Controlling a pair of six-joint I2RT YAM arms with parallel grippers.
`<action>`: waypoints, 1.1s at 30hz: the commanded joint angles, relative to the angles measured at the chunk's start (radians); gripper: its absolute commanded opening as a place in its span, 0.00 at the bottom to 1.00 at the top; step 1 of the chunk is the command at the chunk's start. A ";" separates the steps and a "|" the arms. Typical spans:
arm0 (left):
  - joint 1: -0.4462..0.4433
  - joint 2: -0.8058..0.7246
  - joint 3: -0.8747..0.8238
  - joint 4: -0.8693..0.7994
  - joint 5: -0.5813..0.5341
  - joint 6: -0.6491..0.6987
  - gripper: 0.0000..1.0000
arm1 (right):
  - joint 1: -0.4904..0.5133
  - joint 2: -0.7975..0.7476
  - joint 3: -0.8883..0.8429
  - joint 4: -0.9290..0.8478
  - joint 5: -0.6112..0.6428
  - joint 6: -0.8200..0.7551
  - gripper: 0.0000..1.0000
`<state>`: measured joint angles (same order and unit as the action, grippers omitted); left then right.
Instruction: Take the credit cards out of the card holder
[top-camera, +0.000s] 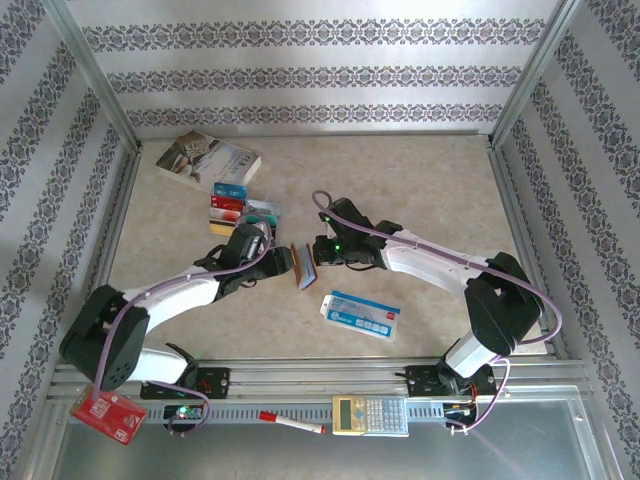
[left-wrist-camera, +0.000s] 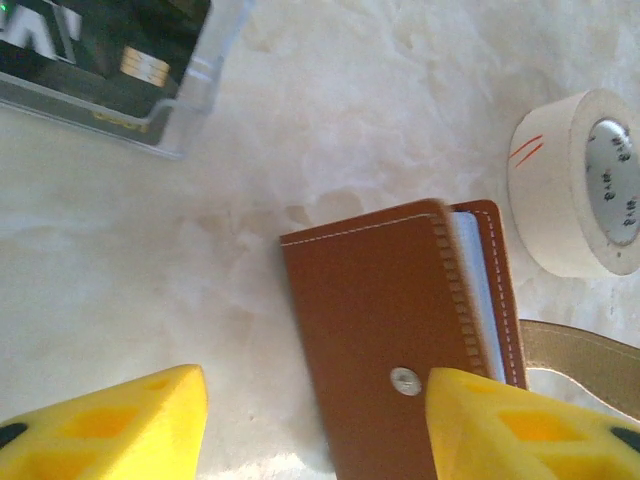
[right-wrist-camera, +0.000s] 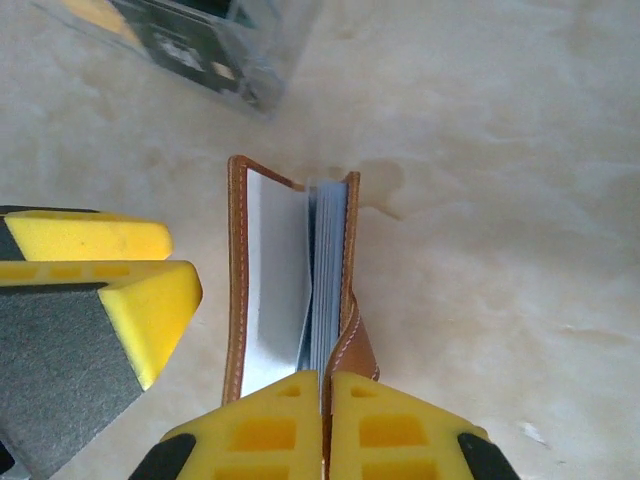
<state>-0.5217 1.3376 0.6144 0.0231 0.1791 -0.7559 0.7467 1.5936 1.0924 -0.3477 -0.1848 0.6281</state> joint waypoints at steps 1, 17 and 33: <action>0.014 -0.080 -0.029 -0.076 -0.075 -0.010 0.63 | 0.019 0.011 0.048 0.008 -0.063 -0.007 0.08; 0.016 -0.021 0.009 0.015 0.047 0.016 0.53 | -0.009 -0.002 0.015 0.010 -0.049 -0.027 0.08; 0.015 0.033 0.036 -0.023 0.016 -0.011 0.54 | -0.085 0.037 -0.069 -0.005 0.054 -0.044 0.08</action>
<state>-0.5152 1.3968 0.6415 0.0143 0.2409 -0.7525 0.6731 1.6081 1.0416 -0.3412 -0.1688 0.5976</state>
